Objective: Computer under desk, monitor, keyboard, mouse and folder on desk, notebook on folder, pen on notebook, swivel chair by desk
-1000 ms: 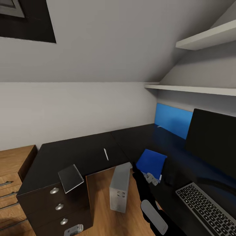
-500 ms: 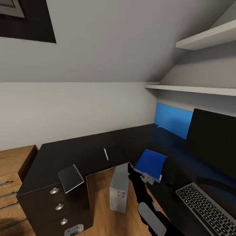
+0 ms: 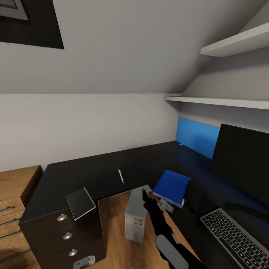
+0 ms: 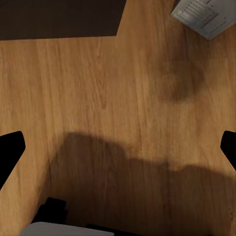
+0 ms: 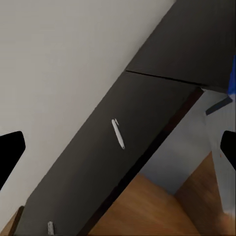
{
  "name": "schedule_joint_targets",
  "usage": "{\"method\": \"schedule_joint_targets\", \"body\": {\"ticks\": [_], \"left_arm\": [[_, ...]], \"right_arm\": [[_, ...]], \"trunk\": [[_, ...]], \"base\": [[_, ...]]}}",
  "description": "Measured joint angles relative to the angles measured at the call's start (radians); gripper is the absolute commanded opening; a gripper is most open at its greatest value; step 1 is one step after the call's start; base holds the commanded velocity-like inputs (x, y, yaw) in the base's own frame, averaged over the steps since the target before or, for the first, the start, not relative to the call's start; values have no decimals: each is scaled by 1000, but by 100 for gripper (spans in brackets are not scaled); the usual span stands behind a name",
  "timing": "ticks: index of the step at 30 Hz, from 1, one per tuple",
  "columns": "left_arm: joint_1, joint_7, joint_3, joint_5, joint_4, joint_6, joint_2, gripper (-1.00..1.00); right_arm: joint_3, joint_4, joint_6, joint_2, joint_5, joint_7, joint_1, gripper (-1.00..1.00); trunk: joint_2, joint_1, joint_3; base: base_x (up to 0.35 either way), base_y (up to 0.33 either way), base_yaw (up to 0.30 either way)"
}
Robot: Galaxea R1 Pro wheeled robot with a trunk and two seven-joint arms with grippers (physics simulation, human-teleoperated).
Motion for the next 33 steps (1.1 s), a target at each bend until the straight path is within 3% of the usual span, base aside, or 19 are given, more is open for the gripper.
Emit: {"method": "schedule_joint_targets", "body": {"ticks": [9,18,21,27,29,33], "left_arm": [[0,1,-16,0,9,0,-2,100],[0,4,-40,0,12,0,-2,100],[0,4,-41,0,12,0,-2,100],[0,4,-42,0,12,0,-2,100],[0,4,-43,0,12,0,-2,100],[0,4,-43,0,12,0,-2,100]], "right_arm": [[-27,116,43,-41,-1,4,-41,100],[-34,-4,137,-90,-6,-20,-54,100],[-33,-63,160,-99,-9,-73,-54,100],[-21,-183,190,-101,-12,-243,-54,100],[-13,-221,200,-96,-13,-316,-54,100],[-6,-257,222,-75,-11,-374,-54,100]], "trunk": [[0,0,0],[0,0,0],[0,0,0],[0,0,0],[0,0,0],[0,0,0]], "base": [[0,0,0],[0,0,0],[0,0,0],[0,0,0],[0,0,0],[0,0,0]]}}
